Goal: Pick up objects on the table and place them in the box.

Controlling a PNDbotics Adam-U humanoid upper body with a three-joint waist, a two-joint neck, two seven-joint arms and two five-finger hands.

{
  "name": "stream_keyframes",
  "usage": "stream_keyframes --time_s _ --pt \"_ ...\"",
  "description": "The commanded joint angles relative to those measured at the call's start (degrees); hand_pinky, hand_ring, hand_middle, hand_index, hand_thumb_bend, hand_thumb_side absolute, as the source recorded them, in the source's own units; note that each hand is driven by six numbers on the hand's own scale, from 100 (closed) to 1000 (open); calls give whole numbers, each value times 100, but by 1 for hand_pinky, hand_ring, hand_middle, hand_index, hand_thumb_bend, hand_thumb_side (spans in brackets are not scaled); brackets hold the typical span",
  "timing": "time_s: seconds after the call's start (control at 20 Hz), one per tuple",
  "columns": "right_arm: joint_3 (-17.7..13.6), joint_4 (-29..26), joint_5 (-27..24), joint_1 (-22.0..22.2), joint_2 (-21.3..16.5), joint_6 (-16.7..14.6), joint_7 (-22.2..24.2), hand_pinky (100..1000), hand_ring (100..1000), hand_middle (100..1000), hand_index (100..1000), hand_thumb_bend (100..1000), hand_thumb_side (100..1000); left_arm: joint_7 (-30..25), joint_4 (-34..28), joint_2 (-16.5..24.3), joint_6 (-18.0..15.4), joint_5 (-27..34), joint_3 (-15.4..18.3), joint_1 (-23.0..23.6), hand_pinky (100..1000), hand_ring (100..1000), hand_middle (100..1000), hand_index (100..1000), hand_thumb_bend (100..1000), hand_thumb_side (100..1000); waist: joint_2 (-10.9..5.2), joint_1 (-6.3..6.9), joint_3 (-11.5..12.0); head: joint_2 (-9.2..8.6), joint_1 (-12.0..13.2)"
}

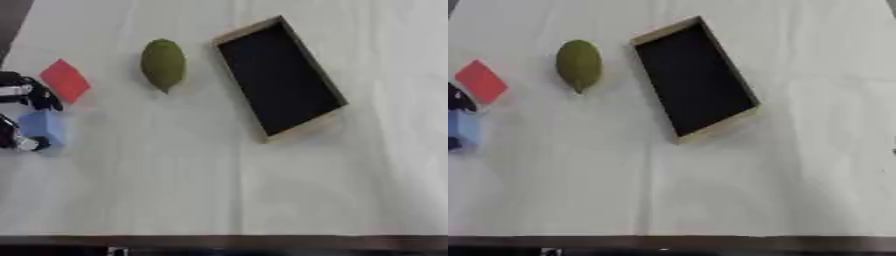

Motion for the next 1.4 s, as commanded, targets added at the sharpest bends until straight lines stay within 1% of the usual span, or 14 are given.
stream_keyframes --time_s 0.05,0.3,0.4,0.65,0.8,1.05,1.25,1.4 --pt "-37 -84 -16 -14 -71 24 -1 859 812 608 874 100 635 22 -69 123 12 27 56 -88 740 656 525 696 279 167 -100 -1 11 -23 25" --pt "-41 -84 -21 -7 -72 27 5 859 813 608 874 100 635 174 -171 125 62 -43 141 -125 725 604 464 635 260 104 -109 1 18 -22 10" --pt "-43 -84 -21 -2 -70 30 10 859 813 608 874 100 635 260 -254 124 78 -57 190 -184 715 577 445 623 254 100 -114 2 26 -19 6" --pt "-47 -84 -20 11 -83 36 17 860 813 609 874 100 635 331 -477 159 106 -101 272 -388 715 573 443 624 245 100 -131 14 51 -2 -5" --pt "-47 -84 -25 13 -105 33 20 860 813 609 874 100 635 314 -599 169 85 -85 241 -594 717 576 445 626 248 100 -154 27 63 27 4" --pt "-37 -84 -38 30 -164 14 31 861 813 610 874 100 633 132 -815 34 -68 28 -15 -1240 717 577 446 629 239 100 -215 38 81 101 21" --pt "-25 -84 -53 51 -178 14 51 861 814 610 874 100 633 -1 -912 -260 -183 150 -266 -1826 719 580 450 633 234 100 -254 43 81 144 11" --pt "-31 -84 -57 64 -178 20 53 862 815 610 874 100 633 -17 -750 -601 -258 176 -489 -2374 718 578 449 636 213 100 -260 51 95 157 -13"
